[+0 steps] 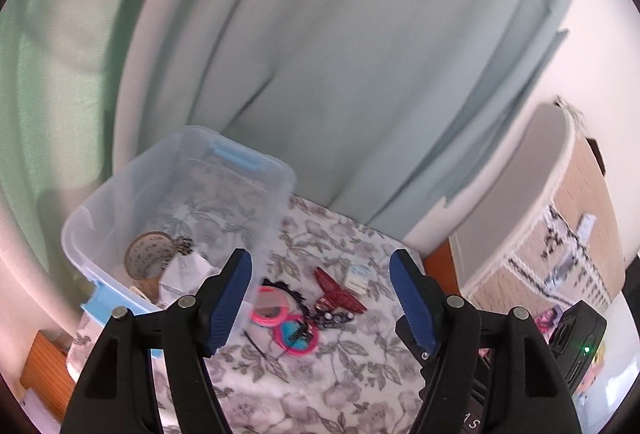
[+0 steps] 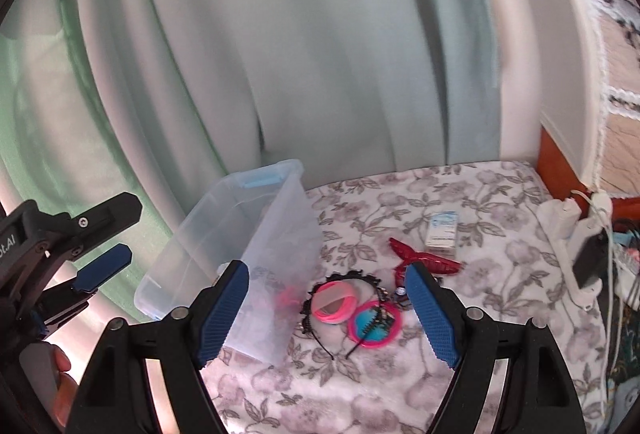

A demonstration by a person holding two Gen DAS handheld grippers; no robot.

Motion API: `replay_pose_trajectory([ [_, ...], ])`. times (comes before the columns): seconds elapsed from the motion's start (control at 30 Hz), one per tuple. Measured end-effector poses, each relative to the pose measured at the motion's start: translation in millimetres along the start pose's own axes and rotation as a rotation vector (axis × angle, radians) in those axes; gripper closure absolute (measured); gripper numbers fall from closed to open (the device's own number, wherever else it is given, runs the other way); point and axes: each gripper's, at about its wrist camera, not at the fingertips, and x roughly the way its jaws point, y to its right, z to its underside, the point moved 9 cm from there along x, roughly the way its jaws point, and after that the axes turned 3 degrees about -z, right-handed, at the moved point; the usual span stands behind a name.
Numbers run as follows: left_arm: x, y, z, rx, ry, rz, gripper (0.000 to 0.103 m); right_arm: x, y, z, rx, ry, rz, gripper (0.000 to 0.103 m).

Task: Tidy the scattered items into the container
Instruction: 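Move both tools back toward the headband and toy car on the bed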

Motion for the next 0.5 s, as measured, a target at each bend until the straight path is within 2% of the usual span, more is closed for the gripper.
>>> replay_pose_trajectory([
  [0.17, -1, 35, 15, 0.084, 0.028, 0.039, 0.031, -30, 36, -5, 0.051, 0.062, 0.052, 0.019],
  [0.27, 5, 47, 25, 0.098, 0.024, 0.079, 0.03, -47, 54, -10, 0.076, 0.11, 0.077, 0.013],
  [0.3, 7, 49, 29, 0.09, 0.013, 0.094, 0.03, -51, 59, -11, 0.084, 0.119, 0.083, 0.007],
  [0.37, 16, 53, 39, 0.083, -0.009, 0.108, 0.03, -59, 70, -11, 0.102, 0.141, 0.094, 0.004],
  [0.43, 23, 53, 47, 0.088, -0.027, 0.094, 0.03, -63, 80, -11, 0.117, 0.151, 0.107, 0.004],
  [0.5, 34, 49, 57, 0.096, -0.058, 0.047, 0.03, -63, 91, -6, 0.134, 0.142, 0.121, 0.004],
])
